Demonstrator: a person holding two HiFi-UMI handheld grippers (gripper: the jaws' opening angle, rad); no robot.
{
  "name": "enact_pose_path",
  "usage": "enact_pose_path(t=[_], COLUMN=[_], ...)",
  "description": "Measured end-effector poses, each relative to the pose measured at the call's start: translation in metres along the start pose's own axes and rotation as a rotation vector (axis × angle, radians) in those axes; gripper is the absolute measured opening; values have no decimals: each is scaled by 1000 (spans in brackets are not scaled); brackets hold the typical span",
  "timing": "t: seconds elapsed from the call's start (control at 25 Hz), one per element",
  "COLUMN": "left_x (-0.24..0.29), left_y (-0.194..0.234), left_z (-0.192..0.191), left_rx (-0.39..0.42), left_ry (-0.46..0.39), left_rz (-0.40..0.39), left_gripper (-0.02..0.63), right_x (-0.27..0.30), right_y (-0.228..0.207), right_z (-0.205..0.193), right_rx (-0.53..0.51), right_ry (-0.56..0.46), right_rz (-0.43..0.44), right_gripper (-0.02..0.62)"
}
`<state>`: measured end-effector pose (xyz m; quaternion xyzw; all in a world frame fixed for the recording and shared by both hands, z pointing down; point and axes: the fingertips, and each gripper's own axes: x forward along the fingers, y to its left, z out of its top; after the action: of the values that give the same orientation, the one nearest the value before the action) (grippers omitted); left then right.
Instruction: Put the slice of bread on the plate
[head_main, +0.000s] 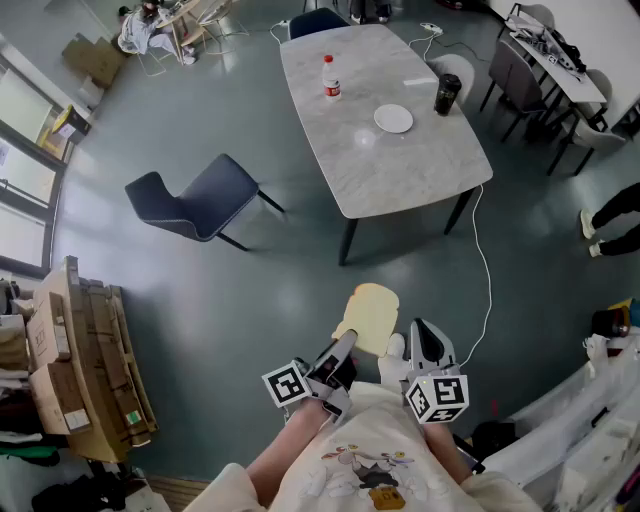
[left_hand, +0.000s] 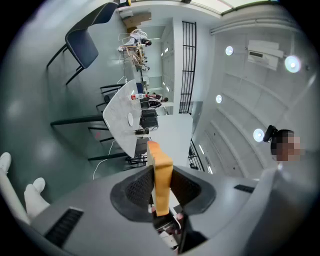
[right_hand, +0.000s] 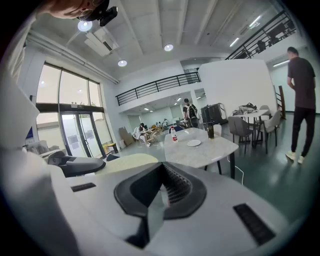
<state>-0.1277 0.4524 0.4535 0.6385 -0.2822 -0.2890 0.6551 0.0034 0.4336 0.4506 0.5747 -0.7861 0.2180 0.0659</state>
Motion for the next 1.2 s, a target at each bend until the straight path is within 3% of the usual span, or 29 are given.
enact_pose_path(t=[0.28,0.48,0.76,1.04,1.2], left_x=[-30,-32,15,68,87], left_y=[15,14,-1,-20,-1], left_z=[-8,-10,-19,-39,-47], left_rx=[-39,-50,-55,35,33], left_ry=[21,49,58,97,43], left_rz=[44,53,28,55,101], left_gripper=[104,104,104,104,104], right_x=[-21,-20,-13,11,20], right_y=[18,16,-31,-74,-102], right_z=[-30,-25,-24,-13,-18], right_rx=[16,49,86,103,121], right_ry=[52,34,71,108,117], right_rz=[-36,-58,-119,-67,-16], right_gripper=[5,5,5,5,5])
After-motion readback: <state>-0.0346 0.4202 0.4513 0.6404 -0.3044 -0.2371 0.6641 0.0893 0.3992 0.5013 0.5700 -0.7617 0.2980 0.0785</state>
